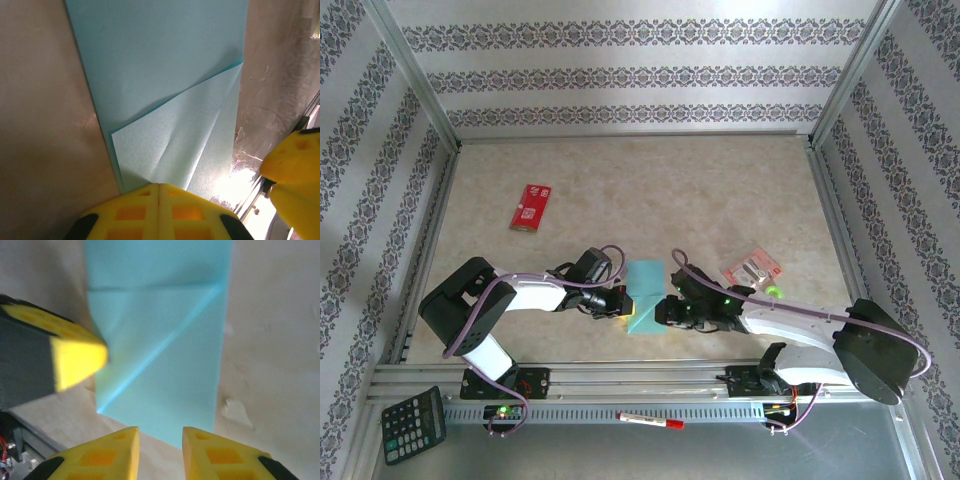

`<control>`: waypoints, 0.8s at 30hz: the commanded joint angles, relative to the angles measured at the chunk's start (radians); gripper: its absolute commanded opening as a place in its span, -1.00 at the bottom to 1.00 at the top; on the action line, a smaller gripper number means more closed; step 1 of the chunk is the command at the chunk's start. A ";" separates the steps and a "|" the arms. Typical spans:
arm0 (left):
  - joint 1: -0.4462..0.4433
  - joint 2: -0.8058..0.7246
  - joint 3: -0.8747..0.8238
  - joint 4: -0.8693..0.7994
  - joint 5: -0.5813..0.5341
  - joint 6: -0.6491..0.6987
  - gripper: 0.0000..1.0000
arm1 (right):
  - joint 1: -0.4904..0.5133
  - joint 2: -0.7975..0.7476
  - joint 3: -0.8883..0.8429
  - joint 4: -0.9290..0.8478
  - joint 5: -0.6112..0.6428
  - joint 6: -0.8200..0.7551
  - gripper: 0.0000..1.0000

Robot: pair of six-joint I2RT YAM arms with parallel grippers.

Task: Fold a paper plane with a square sheet of paper (pick it up from the middle)
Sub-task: Fold the triangle a second time at the center of the table.

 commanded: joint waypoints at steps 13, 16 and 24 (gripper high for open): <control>0.007 0.038 -0.038 -0.057 -0.061 0.025 -1.00 | 0.081 0.046 -0.024 -0.002 0.091 0.137 -0.40; 0.008 0.042 -0.038 -0.060 -0.060 0.029 -1.00 | 0.081 0.060 -0.029 0.035 0.082 0.141 -0.42; 0.007 0.051 -0.041 -0.060 -0.056 0.031 -1.00 | 0.084 0.072 -0.044 0.095 0.075 0.153 -0.45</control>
